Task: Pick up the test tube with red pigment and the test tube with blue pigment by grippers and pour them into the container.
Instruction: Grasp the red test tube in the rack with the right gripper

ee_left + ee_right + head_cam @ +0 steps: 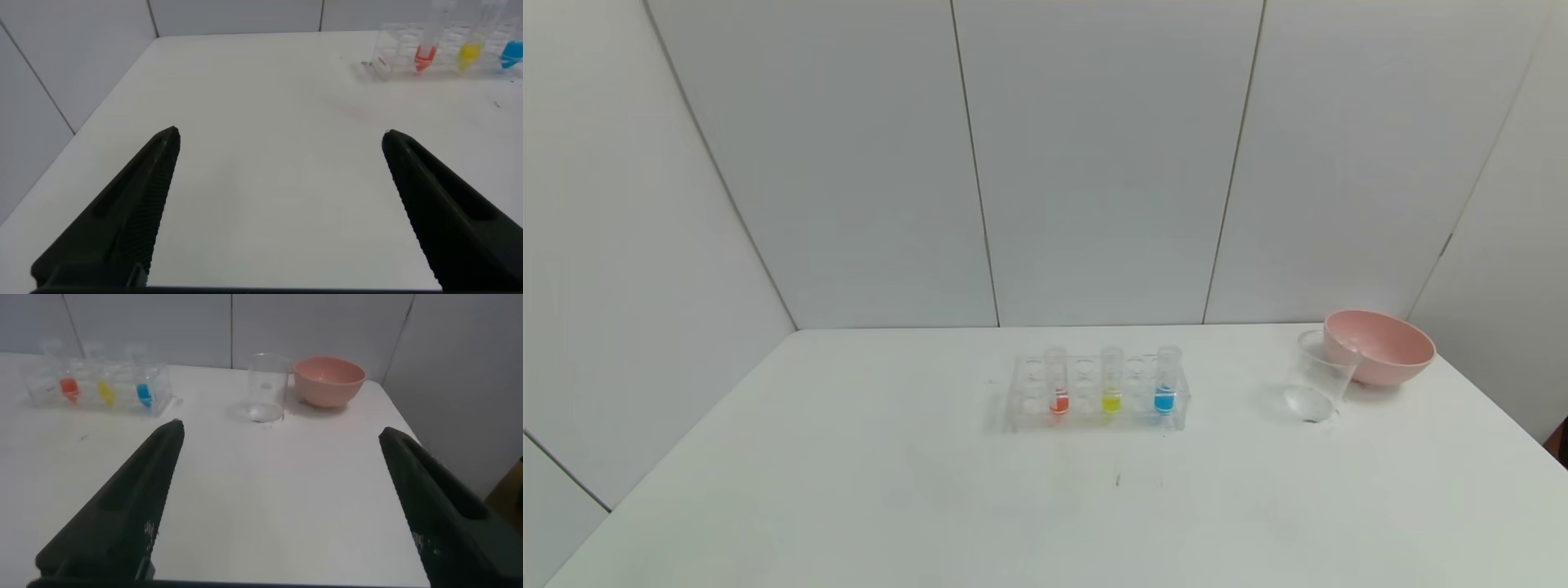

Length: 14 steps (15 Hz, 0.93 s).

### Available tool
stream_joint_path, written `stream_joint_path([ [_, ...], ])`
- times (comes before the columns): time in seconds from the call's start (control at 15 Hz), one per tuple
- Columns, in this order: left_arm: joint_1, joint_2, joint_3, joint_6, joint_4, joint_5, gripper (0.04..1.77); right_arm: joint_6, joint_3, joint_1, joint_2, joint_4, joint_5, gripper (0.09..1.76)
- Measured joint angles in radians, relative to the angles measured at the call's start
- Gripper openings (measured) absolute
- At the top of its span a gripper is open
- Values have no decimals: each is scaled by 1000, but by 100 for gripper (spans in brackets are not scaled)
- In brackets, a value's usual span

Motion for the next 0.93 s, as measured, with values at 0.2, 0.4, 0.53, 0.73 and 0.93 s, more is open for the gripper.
stream_joint_path([
  [0.2,0,0,0,0,0,0,176,3,-21,0,187,-196,3,171],
  [0.4,0,0,0,0,0,0,176,12,-26,12,448,-423,3,171],
  [0.53,0,0,0,0,0,0,176,37,-37,46,644,-559,3,171],
  [0.73,0,0,0,0,0,0,176,86,-61,97,937,-761,2,171],
  [0.93,0,0,0,0,0,0,176,104,-61,146,1191,-1008,-1,171],
])
